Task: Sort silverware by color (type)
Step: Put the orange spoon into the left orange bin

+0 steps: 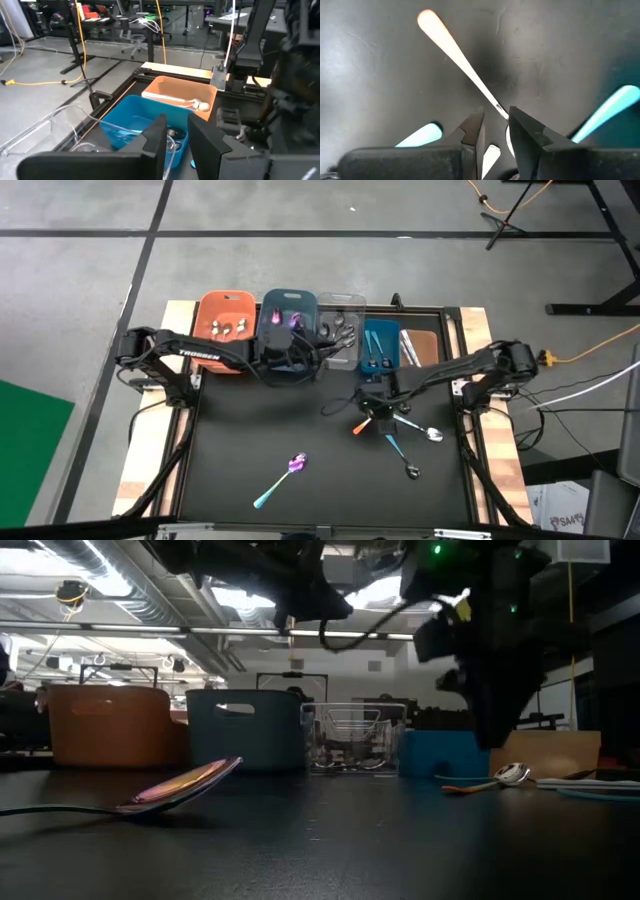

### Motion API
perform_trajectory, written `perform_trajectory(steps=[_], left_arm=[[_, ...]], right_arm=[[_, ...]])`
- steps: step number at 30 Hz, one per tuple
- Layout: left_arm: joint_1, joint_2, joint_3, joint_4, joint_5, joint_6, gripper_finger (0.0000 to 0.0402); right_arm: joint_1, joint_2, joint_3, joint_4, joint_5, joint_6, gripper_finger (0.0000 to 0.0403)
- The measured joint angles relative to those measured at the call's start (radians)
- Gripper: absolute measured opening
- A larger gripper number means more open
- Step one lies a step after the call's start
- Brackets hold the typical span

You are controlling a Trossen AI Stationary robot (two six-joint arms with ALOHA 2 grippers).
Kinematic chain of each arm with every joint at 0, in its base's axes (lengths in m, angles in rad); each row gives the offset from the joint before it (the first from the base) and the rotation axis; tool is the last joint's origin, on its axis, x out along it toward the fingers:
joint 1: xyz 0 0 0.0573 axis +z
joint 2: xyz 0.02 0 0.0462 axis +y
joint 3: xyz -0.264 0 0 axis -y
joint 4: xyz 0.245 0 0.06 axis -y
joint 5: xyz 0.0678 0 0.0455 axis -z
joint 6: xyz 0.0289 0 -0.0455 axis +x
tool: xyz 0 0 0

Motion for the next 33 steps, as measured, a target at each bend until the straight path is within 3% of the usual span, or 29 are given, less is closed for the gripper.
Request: perform_trajectory(steps=[9, 17, 26, 33], left_arm=[[-0.009, 0.0, 0.0, 0.0, 0.0, 0.002, 0.0071], [-0.009, 0.0, 0.0, 0.0, 0.0, 0.001, 0.0071], [-0.015, -0.005, 0.0, -0.002, 0.001, -0.02, 0.0071], [-0.017, -0.006, 0.001, -0.019, 0.11, -0.034, 0.0071]], right_arm=[[0.0, 0.111, 0.0, 0.001, -0.018, -0.128, 0.0078], [-0.001, 0.144, 0.0, 0.003, 0.054, -0.143, 0.0075], [-0.001, 0.144, 0.0, 0.006, 0.061, -0.143, 0.0005], [-0.001, 0.147, 0.0, 0.016, 0.055, -0.143, 0.0013]])
